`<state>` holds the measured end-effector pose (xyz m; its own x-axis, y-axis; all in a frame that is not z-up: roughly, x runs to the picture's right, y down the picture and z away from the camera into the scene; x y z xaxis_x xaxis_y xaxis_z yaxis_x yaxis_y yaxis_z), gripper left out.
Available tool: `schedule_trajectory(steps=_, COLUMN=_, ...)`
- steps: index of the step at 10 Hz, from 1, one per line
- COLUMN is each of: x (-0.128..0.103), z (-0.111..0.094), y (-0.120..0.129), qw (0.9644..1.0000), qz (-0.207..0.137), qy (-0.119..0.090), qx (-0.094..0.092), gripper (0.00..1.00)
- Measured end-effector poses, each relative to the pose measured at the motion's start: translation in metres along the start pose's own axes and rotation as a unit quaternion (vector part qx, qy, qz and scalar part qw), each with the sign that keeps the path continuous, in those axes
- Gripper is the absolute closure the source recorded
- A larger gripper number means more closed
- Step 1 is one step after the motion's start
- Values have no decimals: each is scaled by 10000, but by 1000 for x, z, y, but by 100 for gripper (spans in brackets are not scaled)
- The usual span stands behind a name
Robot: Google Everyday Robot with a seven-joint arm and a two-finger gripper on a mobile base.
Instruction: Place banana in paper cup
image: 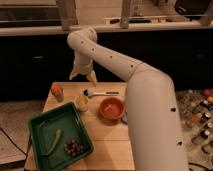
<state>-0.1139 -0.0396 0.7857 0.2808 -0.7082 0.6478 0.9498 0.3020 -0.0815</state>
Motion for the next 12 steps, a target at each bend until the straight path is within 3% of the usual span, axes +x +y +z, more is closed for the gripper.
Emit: schedule_trajectory(steps=12, x=1, z=-3, y=1, qw=9999, qz=-52, qy=-93, qx=35, gripper=20)
